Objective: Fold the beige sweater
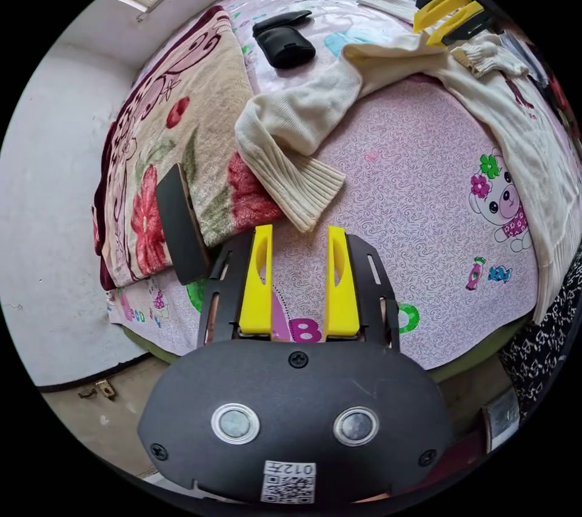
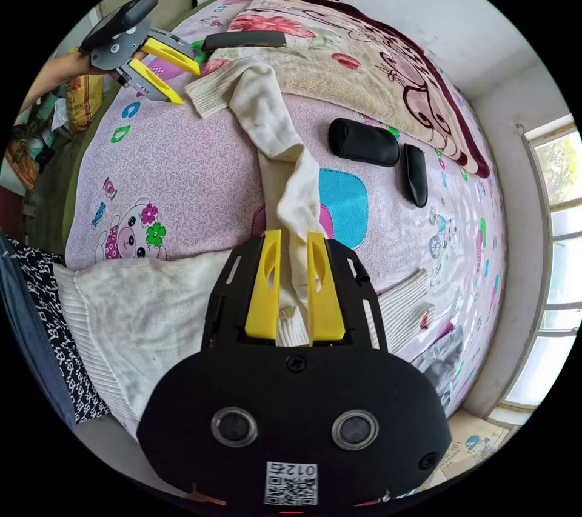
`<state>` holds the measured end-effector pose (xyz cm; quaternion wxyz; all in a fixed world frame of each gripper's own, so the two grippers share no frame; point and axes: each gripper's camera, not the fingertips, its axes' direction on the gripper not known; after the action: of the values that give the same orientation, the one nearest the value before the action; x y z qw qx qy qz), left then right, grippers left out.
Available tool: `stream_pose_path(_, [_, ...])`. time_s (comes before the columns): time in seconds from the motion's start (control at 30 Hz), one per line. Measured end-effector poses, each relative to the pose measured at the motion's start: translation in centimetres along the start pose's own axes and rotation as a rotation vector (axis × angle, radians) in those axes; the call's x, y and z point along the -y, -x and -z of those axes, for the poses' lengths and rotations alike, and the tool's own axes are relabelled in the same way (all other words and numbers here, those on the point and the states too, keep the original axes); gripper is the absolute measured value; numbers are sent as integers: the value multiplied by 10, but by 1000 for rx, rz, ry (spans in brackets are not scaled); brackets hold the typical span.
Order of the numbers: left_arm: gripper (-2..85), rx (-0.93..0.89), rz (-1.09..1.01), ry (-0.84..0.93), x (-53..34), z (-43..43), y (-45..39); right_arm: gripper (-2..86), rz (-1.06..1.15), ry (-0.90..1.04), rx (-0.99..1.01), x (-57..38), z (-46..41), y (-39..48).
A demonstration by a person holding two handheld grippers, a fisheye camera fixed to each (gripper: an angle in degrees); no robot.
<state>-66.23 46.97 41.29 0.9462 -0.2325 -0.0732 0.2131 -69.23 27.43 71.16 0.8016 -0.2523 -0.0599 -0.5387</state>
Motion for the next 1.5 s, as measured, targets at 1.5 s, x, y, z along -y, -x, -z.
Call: stream_pose_path(1.5, [11,-1249,1317,-412,-306,-192,421,76,-328,-74,165,84,-44,-195])
